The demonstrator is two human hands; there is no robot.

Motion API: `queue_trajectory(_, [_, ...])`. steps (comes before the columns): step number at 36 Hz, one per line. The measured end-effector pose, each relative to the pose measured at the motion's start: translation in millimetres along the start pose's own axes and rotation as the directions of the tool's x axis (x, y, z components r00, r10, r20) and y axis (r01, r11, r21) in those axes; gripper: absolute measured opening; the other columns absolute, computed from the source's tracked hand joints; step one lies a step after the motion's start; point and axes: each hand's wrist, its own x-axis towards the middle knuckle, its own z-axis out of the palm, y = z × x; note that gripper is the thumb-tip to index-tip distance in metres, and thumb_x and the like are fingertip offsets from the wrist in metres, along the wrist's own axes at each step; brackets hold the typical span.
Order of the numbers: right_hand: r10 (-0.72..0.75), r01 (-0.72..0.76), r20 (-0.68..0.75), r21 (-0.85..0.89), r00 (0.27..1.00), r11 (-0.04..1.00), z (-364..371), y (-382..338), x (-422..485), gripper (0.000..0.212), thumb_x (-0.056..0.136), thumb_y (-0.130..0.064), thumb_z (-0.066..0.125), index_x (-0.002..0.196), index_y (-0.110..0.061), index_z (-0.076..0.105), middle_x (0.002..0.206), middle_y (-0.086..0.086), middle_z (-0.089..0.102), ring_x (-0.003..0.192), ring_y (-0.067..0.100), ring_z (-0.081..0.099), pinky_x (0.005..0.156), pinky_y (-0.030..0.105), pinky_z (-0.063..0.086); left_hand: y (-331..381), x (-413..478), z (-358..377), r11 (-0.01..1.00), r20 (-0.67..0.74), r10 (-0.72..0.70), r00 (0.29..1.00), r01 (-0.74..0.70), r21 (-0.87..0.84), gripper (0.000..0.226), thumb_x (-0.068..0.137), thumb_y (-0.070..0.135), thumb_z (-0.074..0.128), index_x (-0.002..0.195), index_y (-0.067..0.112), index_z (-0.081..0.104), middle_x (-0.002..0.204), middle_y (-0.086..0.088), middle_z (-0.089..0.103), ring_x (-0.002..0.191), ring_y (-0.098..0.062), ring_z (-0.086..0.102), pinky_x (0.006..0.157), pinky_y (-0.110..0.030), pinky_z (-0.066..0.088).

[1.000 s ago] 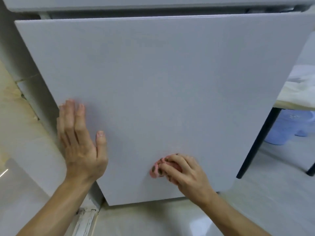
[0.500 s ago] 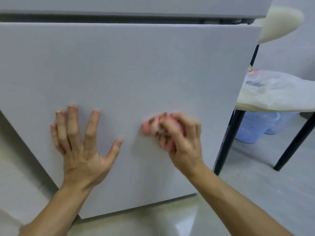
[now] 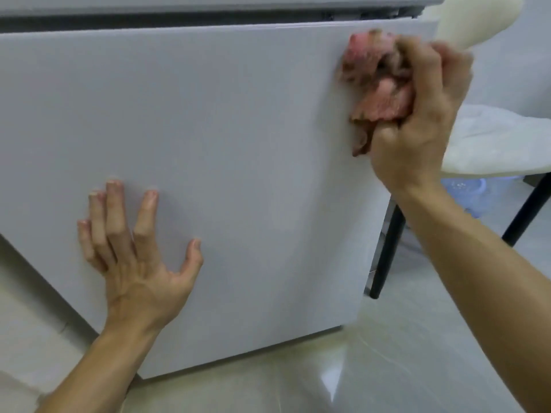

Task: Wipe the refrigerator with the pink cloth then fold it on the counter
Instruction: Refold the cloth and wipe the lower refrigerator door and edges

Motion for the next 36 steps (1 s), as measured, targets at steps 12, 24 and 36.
queue_trajectory(12, [-0.012,0.091,0.519,-0.127,0.855,0.988,-62.1,73.0,-256.1,0.026,0.106,-0.022,0.058,0.131,-0.017,0.051,0.137,0.008,0.043,0.123,0.034,0.045,0.104,0.047,0.047,5.9,-0.5,5.4,0.998,0.001,-0.012,1.000,0.012,-0.058,0.079,0.094,0.040,0.059,0.158,0.008,0.026,0.166,-0.036,0.016,0.156,-0.050,0.008,0.125,-0.065,0.003])
queue_trajectory(24, [0.094,-0.083,0.226,-0.055,0.970,0.995,-45.5,61.1,-137.9,0.058,0.078,0.012,0.060,0.132,-0.010,0.055,0.133,0.011,0.039,0.121,0.003,0.045,0.097,0.031,0.053,30.1,-8.0,18.3,0.989,0.071,0.012,0.997,-0.001,-0.149,0.073,0.092,0.024,0.052,0.159,0.020,0.022,0.163,-0.039,0.020,0.150,-0.063,0.020,0.112,-0.082,0.020])
queue_trajectory(36, [0.171,0.003,0.597,-0.280,0.784,0.960,-70.6,69.0,-297.9,0.044,0.089,-0.003,0.074,0.125,-0.023,0.059,0.129,0.008,0.050,0.106,0.035,0.061,0.077,0.042,0.059,24.8,-8.5,19.4,0.990,0.054,-0.005,0.999,0.013,-0.143,0.067,0.098,0.031,0.049,0.159,0.016,0.026,0.162,-0.041,0.023,0.149,-0.061,0.017,0.117,-0.081,0.012])
